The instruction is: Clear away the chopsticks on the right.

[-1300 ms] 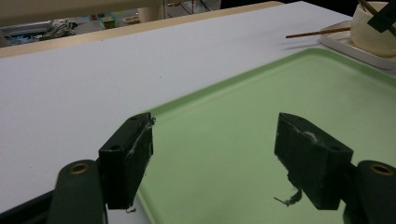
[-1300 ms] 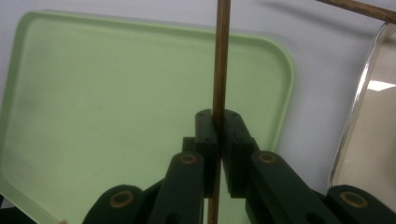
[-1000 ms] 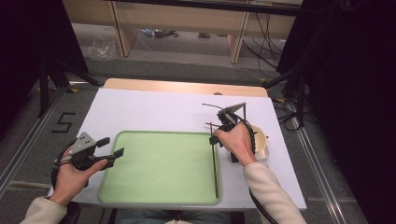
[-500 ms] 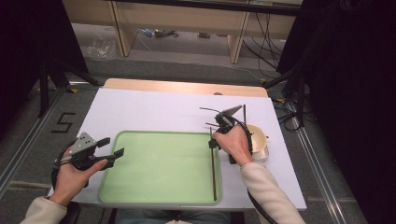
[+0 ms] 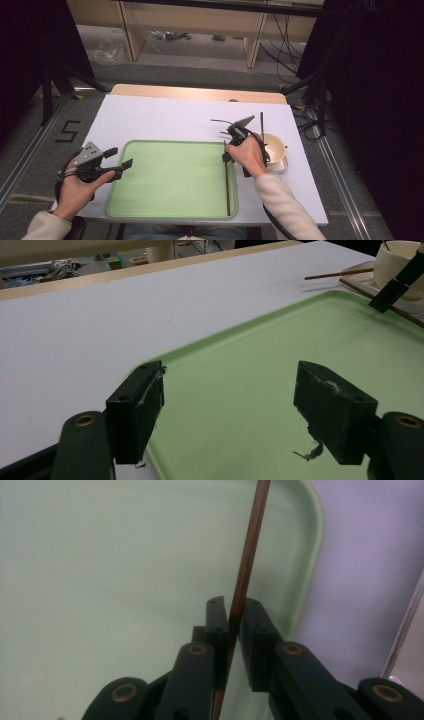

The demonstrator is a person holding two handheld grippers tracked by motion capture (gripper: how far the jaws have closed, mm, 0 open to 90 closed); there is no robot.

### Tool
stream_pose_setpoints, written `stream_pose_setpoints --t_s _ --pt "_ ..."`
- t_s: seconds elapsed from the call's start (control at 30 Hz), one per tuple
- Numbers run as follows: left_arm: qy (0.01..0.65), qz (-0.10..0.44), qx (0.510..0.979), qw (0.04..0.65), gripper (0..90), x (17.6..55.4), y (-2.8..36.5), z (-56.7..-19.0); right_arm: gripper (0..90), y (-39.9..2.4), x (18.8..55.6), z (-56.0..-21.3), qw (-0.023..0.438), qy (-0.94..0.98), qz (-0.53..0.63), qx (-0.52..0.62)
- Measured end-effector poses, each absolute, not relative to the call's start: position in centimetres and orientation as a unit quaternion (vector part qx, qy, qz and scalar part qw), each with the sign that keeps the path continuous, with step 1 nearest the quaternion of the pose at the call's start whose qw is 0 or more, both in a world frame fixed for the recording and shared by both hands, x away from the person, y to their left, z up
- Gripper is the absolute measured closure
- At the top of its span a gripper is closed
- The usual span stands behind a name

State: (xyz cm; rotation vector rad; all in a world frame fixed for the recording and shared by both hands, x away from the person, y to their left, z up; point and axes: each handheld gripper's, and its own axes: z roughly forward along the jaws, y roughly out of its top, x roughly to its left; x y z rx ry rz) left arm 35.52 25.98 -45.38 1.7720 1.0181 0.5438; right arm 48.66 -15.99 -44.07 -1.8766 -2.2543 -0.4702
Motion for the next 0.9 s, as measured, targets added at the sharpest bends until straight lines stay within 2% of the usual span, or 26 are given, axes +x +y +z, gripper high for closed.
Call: stream_pose_setpoints --t_s 0.17,0.33,0.4,0.47,0.9 --pt "0.422 0.223 0.728 0.492 28.0 35.5 26.0 -45.4 83.2 -16.3 48.8 -44.7 0.068 -0.778 -0.164 -0.602" --pt "0.421 0.224 0.729 0.491 28.1 35.5 26.0 -45.4 82.8 -15.9 48.7 -44.8 0.078 -0.764 -0.149 -0.623" --pt "0.421 0.224 0.729 0.492 28.1 35.5 26.0 -45.4 82.6 -16.1 48.9 -45.1 0.066 -0.781 -0.158 -0.601" --pt "0.421 0.224 0.729 0.492 28.1 35.5 26.0 -45.4 82.2 -15.8 48.8 -44.9 0.079 -0.77 -0.14 -0.618" --pt "0.42 0.224 0.729 0.492 28.2 35.5 26.0 -45.4 79.1 -15.6 48.8 -45.2 0.065 -0.791 -0.14 -0.593"
